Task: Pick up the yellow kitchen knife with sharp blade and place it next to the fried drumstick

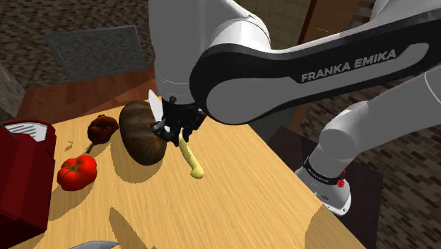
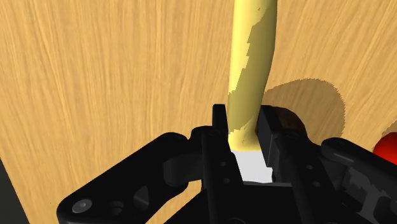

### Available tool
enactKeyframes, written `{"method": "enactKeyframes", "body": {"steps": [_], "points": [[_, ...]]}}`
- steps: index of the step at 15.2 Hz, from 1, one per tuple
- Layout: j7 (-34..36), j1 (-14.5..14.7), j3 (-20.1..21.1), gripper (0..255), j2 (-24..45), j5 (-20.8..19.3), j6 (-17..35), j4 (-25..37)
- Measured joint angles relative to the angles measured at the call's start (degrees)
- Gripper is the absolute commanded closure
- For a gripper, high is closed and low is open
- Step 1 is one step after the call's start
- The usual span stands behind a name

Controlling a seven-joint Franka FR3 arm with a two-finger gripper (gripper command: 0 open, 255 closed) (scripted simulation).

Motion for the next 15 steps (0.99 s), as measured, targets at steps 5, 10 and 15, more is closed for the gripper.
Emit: {"method": "enactKeyframes", "body": {"steps": [5,10,15], "points": [[10.2,-14.1,17.0,255,16.5,-13.8,1.2,11.7],[29.3,-1.4,15.1,255,46.7,-45.2,-5.7,27.0],[31.1,13.2,6.4,255,58.6,-54.3,-12.4,42.4]]}}
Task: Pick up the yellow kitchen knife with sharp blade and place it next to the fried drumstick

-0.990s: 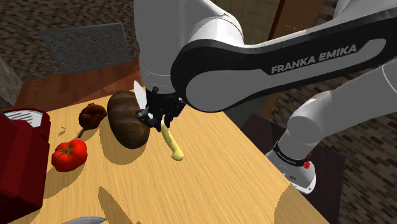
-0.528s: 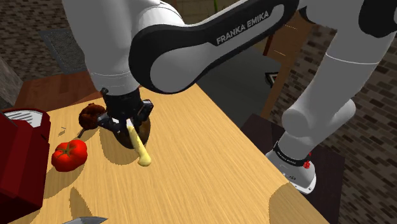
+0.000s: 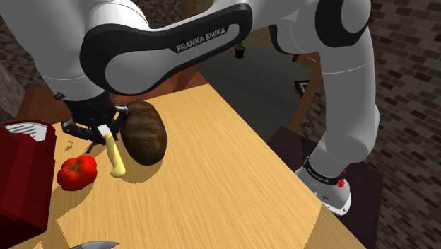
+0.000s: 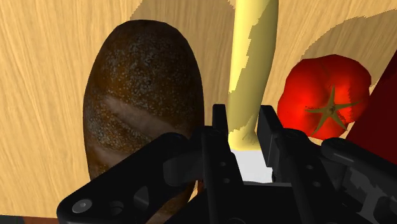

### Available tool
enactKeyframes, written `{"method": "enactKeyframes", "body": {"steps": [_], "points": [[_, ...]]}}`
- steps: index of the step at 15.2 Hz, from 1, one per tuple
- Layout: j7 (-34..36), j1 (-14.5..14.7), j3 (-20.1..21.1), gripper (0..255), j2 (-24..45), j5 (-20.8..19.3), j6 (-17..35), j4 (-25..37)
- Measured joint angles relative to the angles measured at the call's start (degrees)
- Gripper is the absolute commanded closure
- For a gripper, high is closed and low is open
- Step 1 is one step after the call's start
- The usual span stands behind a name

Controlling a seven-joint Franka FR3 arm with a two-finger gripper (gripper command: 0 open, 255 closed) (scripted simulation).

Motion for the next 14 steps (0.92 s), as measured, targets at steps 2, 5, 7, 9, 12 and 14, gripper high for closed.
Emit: {"method": "enactKeyframes", "body": {"steps": [2,5,7,9,12,14], "points": [[0.3,1.3,-1.0,255,1.4,-1.1,0.2,0.9],[1.1,1.5,-1.6,255,2.2,-1.9,1.9,-0.5],[1.6,1.2,-1.8,255,2.5,-2.4,3.3,-1.8],[2.0,1.4,-2.3,255,3.1,-2.9,4.4,-2.6],[2.7,1.1,-2.7,255,3.5,-3.6,6.2,-4.3],[3.2,1.1,-3.1,255,4.0,-4.2,7.3,-5.2]]}}
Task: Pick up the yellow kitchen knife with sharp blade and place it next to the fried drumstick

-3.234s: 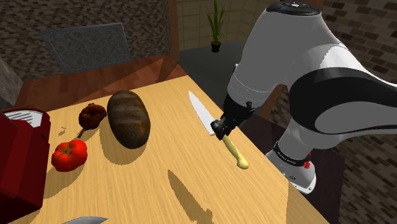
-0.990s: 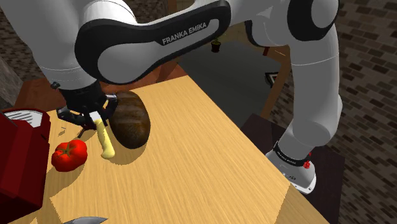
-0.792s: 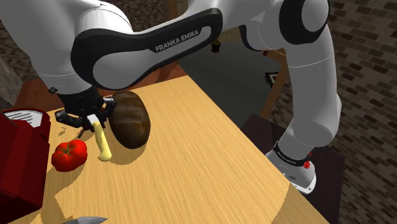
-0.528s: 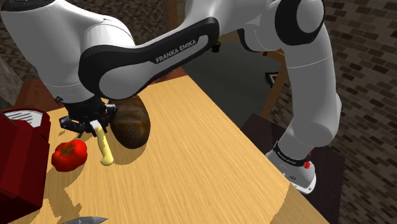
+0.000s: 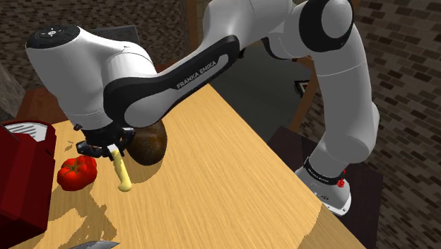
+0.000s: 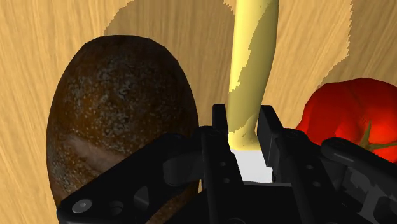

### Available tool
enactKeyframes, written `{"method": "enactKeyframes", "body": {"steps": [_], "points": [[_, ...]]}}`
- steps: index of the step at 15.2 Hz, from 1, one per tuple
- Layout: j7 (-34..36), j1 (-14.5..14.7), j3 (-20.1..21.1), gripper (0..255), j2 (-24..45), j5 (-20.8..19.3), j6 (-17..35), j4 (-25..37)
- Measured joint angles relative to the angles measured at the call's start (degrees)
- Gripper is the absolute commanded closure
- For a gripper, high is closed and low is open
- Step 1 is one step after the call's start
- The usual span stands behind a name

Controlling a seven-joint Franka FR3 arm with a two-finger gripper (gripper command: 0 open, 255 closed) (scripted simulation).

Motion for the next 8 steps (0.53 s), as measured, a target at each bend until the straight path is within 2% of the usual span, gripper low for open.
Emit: {"method": "enactKeyframes", "body": {"steps": [8], "points": [[2.2,0.4,-1.8,255,2.0,-2.5,4.4,-3.3]]}}
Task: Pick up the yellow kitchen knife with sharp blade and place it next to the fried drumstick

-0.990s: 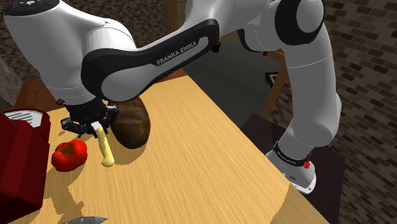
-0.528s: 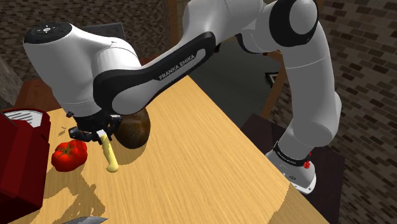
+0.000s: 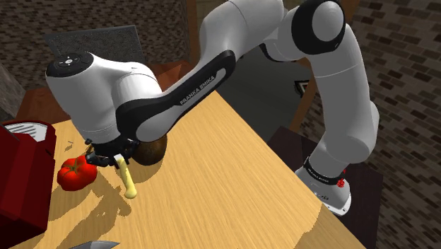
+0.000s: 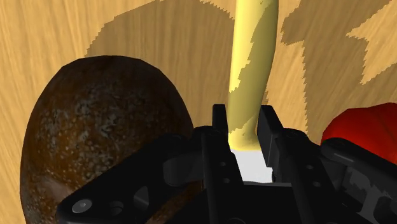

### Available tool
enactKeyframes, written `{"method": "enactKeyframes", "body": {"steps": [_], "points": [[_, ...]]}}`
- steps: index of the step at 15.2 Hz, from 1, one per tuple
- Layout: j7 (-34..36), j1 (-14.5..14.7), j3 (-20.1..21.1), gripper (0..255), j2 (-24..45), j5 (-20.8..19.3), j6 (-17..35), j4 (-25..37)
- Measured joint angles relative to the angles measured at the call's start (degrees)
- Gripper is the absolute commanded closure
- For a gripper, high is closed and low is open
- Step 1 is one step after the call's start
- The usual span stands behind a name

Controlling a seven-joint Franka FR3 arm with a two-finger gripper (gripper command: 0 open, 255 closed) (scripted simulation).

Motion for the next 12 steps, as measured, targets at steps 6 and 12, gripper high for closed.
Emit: {"method": "enactKeyframes", "body": {"steps": [6,12], "points": [[1.4,1.0,-1.6,255,1.9,-2.1,2.5,-0.9],[1.6,0.8,-1.6,0,1.9,-2.2,2.9,-1.4]]}}
